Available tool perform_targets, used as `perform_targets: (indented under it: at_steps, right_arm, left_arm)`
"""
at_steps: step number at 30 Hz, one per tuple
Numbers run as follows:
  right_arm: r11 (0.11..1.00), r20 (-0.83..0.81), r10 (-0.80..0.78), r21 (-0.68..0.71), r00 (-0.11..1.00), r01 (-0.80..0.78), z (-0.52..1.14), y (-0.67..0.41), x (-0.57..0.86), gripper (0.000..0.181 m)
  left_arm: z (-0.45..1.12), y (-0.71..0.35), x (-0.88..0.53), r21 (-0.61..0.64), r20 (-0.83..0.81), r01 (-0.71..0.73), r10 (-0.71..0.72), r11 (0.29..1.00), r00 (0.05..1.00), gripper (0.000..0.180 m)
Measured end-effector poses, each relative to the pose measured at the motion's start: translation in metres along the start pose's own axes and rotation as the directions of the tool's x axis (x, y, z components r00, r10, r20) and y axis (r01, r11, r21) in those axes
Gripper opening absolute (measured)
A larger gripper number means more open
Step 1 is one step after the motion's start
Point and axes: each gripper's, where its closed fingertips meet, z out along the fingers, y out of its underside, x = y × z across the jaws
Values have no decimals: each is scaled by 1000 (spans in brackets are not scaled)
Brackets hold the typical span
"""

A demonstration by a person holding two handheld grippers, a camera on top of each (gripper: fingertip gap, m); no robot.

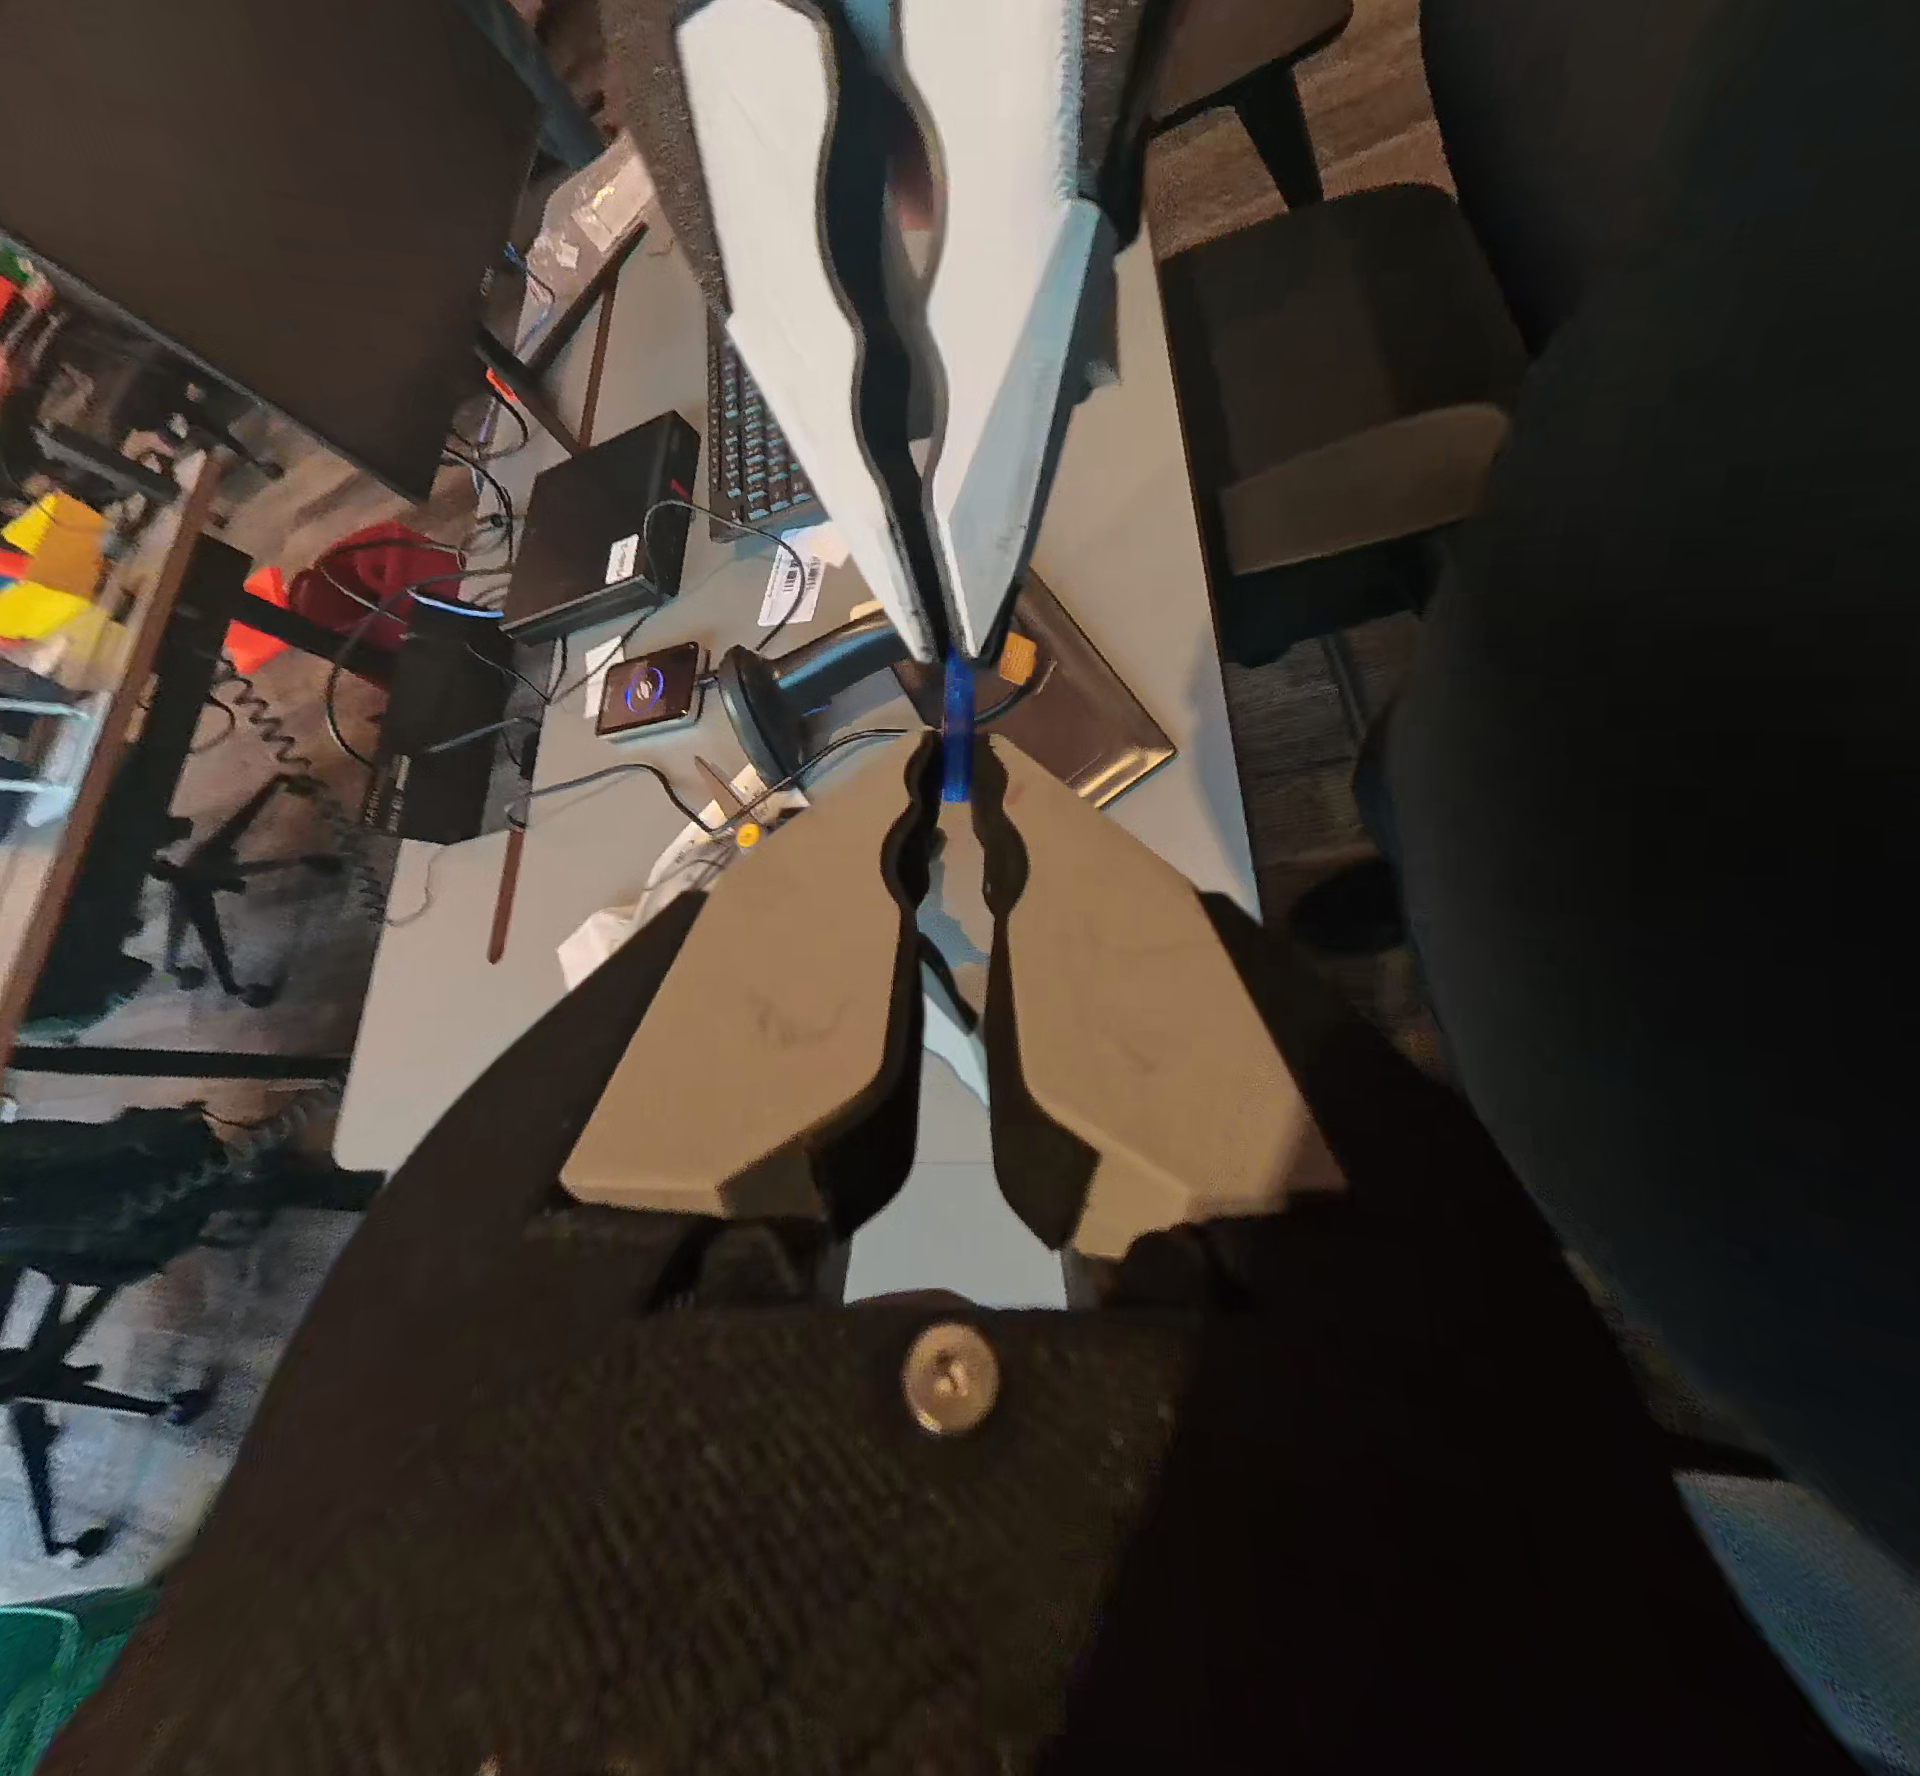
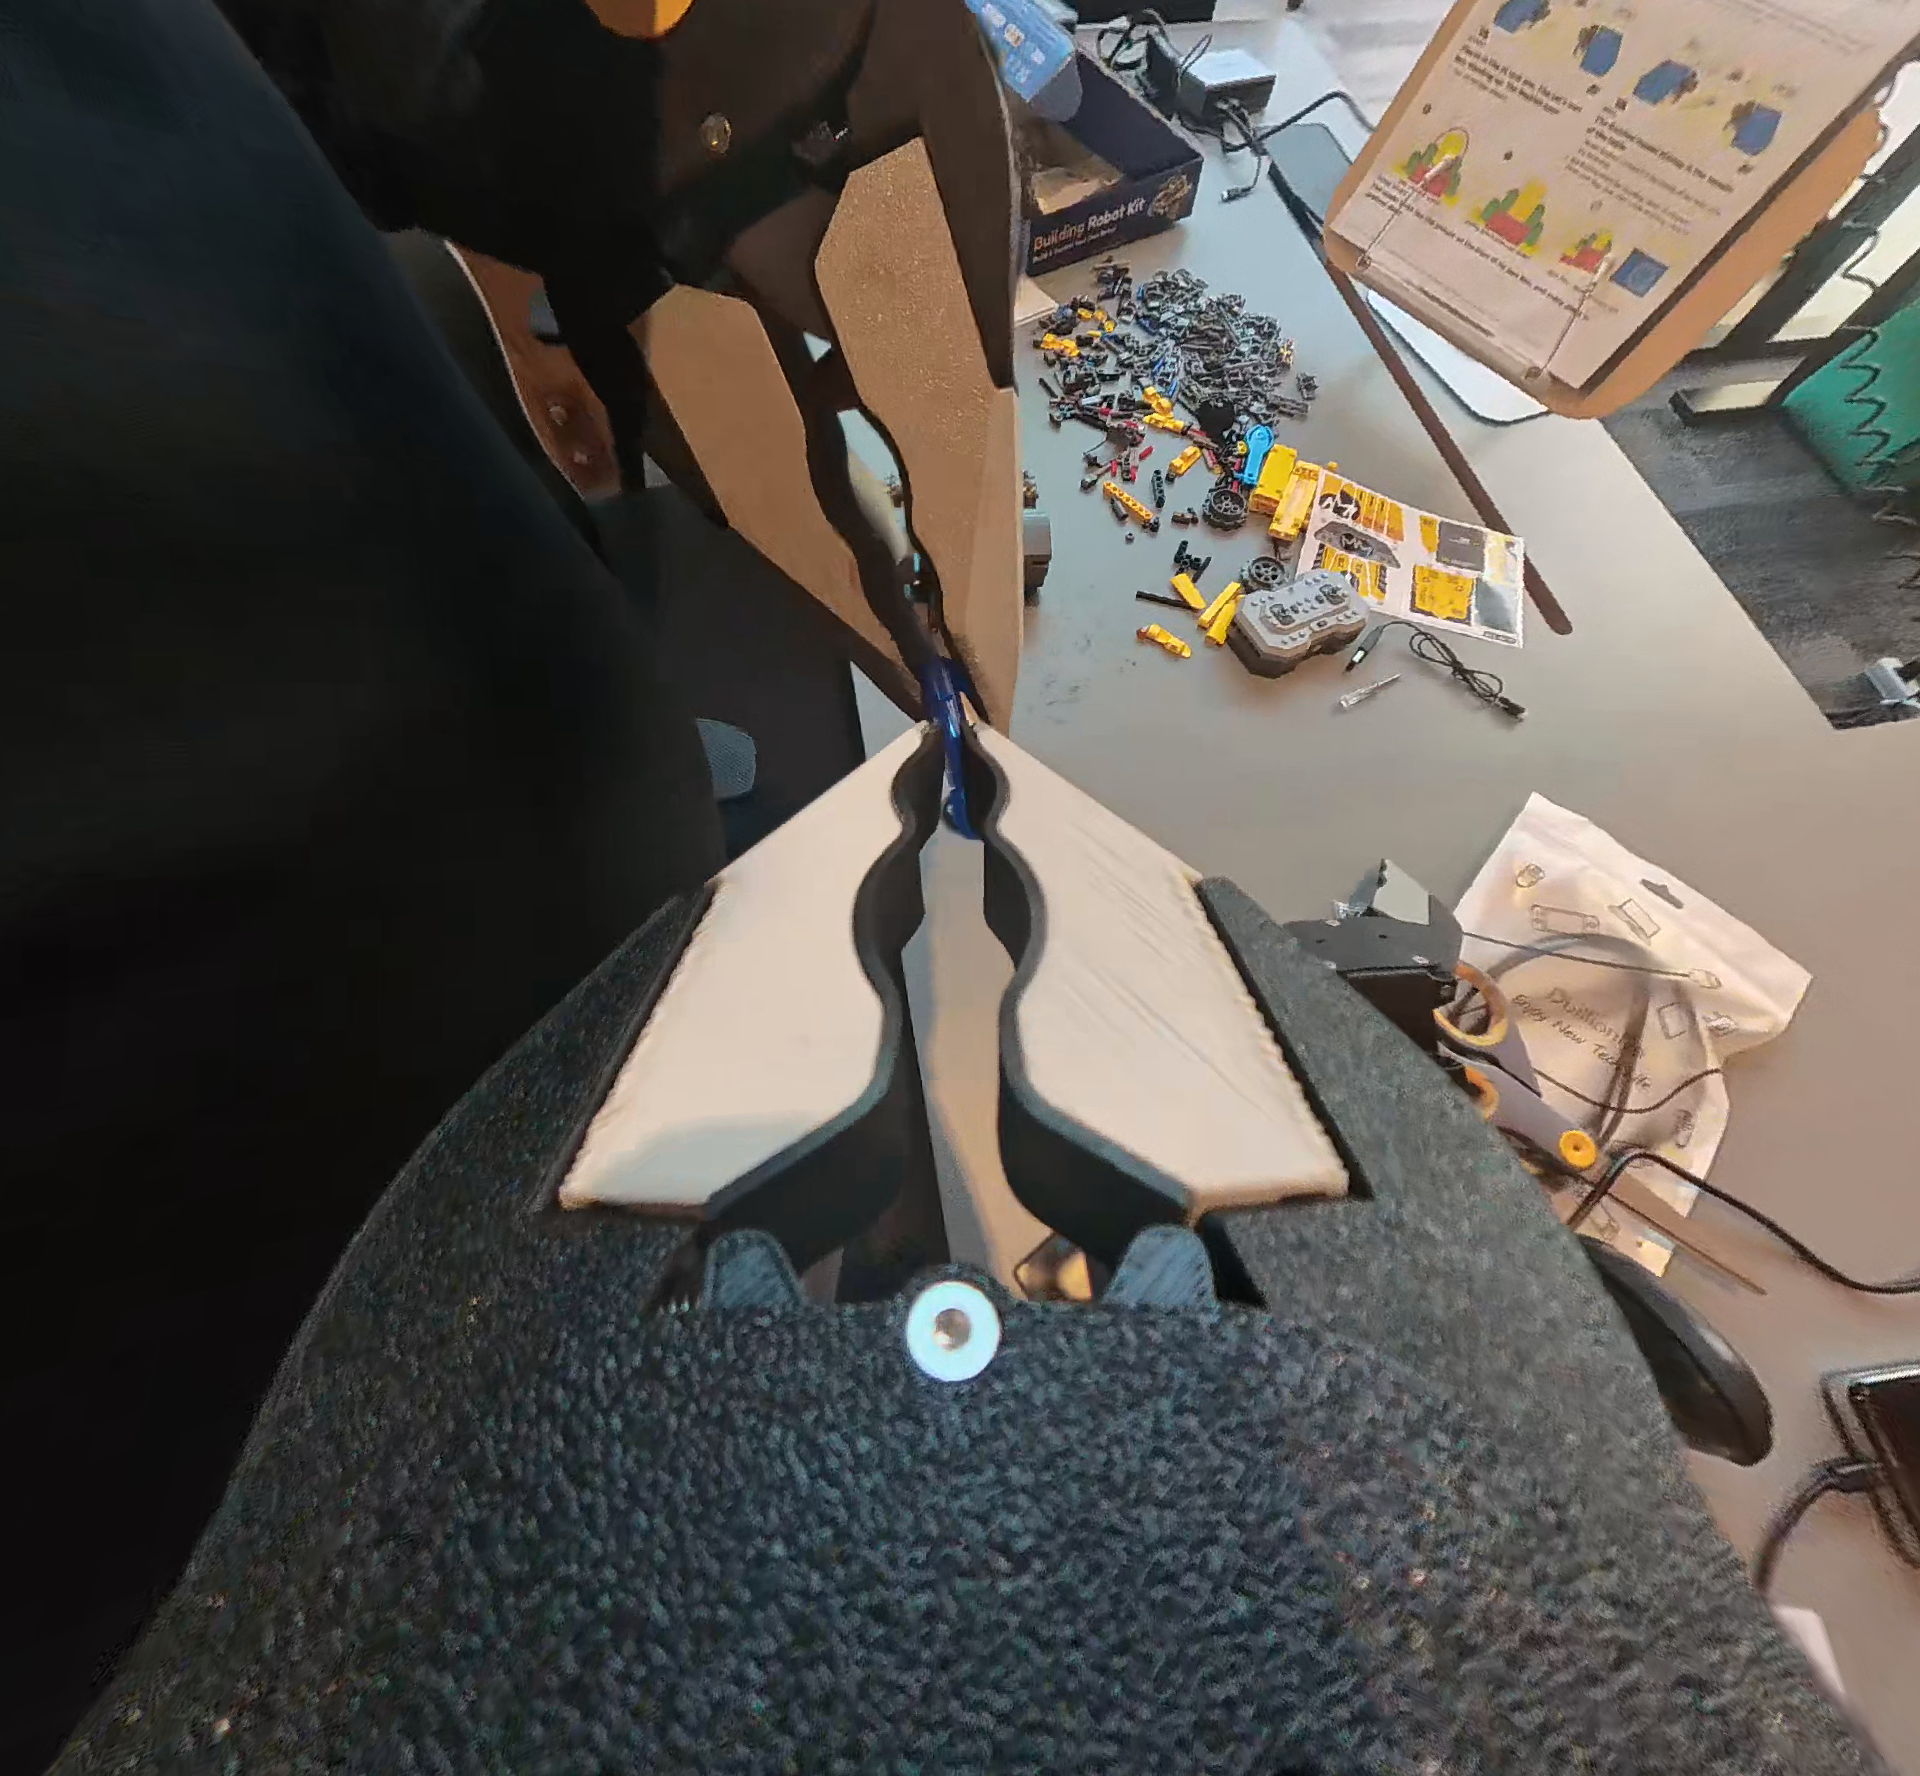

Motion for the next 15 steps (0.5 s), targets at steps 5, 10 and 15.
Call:
perform_targets:
  at_steps: [5,10,15]
  right_arm:
    - [994,2,-83,-68,997,83,2,-1,-1,4]
    - [976,-16,-177,-129,984,173,2,-3,-4,4]
    - [946,-109,-308,-139,945,292,-2,-15,-1,4]
  left_arm:
    - [-1,-2,-1,-15,-2,-109,109,994,994,2]
    - [-3,-4,-3,-28,19,-164,165,986,986,2]
    - [-10,-8,-13,-60,147,-285,290,957,945,2]
